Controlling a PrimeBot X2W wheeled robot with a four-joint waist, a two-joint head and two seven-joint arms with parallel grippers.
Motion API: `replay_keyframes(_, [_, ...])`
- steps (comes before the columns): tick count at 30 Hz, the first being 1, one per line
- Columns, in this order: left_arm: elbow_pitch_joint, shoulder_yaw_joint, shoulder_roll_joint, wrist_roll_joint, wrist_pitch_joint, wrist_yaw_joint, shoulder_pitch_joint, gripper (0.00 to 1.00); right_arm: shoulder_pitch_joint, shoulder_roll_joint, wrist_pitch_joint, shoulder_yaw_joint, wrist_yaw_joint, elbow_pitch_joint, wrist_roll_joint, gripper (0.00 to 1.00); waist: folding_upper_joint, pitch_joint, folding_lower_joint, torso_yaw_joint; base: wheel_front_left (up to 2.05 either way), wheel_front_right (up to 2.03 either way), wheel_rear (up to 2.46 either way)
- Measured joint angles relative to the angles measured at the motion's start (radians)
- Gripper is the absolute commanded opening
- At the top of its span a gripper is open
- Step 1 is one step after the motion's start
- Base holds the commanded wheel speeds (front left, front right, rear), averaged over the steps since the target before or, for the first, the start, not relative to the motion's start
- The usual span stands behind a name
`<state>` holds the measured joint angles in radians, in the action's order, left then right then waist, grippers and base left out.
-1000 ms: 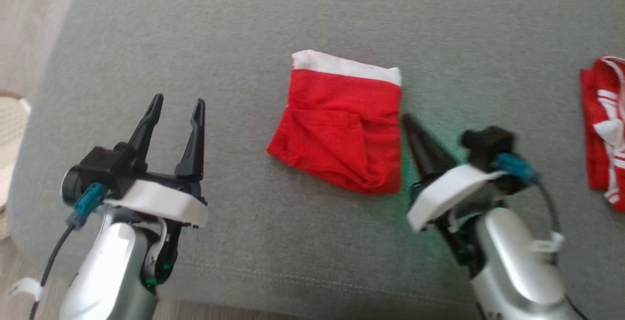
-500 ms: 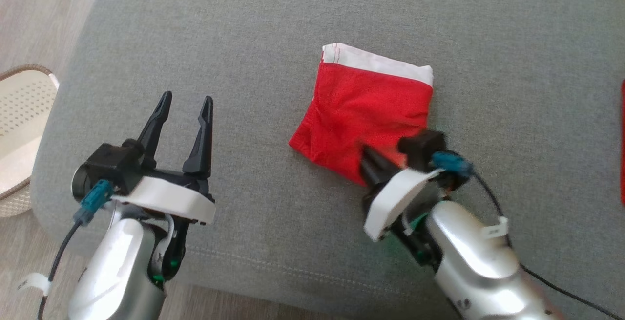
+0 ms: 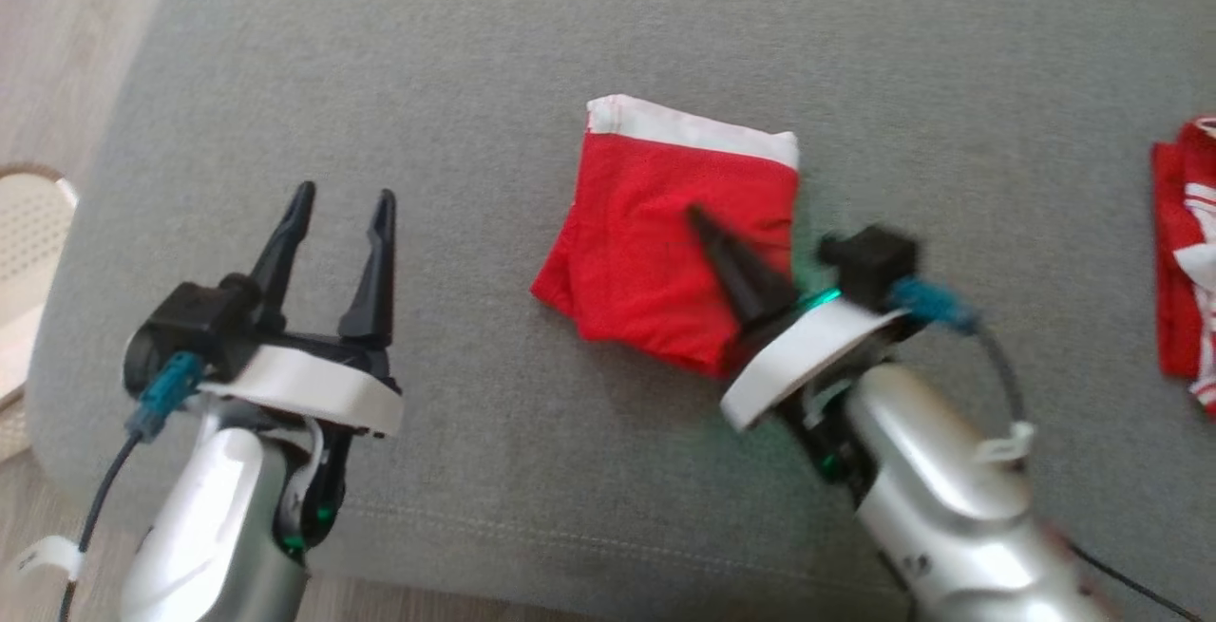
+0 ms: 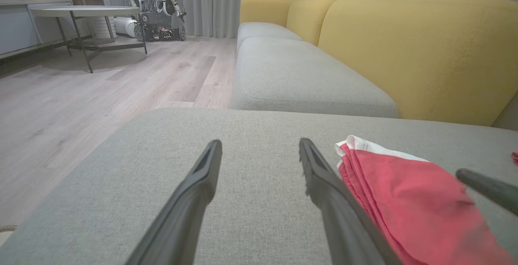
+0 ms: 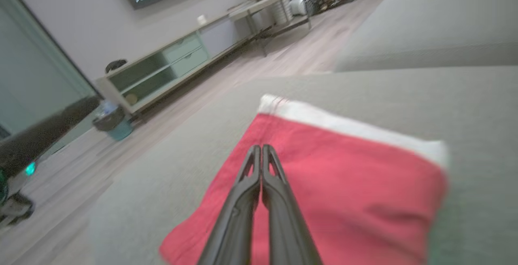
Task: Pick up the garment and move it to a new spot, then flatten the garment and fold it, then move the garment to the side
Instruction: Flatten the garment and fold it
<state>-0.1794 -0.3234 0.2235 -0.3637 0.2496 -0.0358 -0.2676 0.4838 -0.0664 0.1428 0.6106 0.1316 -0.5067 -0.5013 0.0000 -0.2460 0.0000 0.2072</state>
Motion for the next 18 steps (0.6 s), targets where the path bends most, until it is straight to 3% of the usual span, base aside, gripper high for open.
replay_keyframes(1, [0.000, 0.005, 0.003, 0.000, 0.000, -0.002, 0.002, 1.00, -0.001, 0.000, 0.009, -0.039, 0.000, 0.008, 0.011, 0.02, 0.0000, 0.003, 0.0000, -0.007, 0.00, 0.00, 0.00])
replay_keyframes(2, [0.000, 0.008, 0.007, 0.000, 0.000, -0.006, 0.003, 1.00, -0.002, 0.000, 0.016, -0.083, 0.000, 0.015, 0.029, 0.39, 0.0000, 0.007, 0.0000, -0.014, 0.00, 0.00, 0.00])
replay_keyframes(3, [0.002, 0.010, 0.011, 0.000, 0.000, -0.009, 0.005, 1.00, -0.005, 0.000, 0.016, -0.131, 0.000, 0.022, 0.051, 0.92, 0.0000, 0.012, 0.0000, -0.021, 0.00, 0.00, 0.00])
replay_keyframes(4, [0.004, 0.012, 0.015, 0.000, 0.000, -0.009, 0.009, 1.00, -0.011, 0.000, 0.016, -0.178, 0.000, 0.032, 0.074, 1.00, 0.0000, 0.016, 0.0000, -0.027, 0.00, 0.00, 0.00])
replay_keyframes(7, [0.014, 0.012, 0.026, 0.000, -0.001, -0.014, 0.033, 1.00, -0.077, 0.000, 0.010, -0.345, 0.000, 0.114, 0.169, 1.00, 0.0000, 0.035, 0.0000, -0.053, 0.00, 0.00, 0.00])
replay_keyframes(10, [0.018, 0.013, 0.033, 0.000, -0.003, -0.020, 0.046, 1.00, -0.151, 0.001, -0.022, -0.445, 0.000, 0.189, 0.227, 1.00, 0.0000, 0.052, 0.0000, -0.070, 0.00, 0.00, 0.00])
replay_keyframes(18, [0.047, 0.012, 0.058, 0.002, -0.021, -0.033, 0.085, 1.00, -0.288, 0.009, -0.107, -0.586, 0.000, 0.376, 0.308, 1.00, 0.0000, 0.093, 0.0000, -0.101, 0.00, 0.00, 0.00])
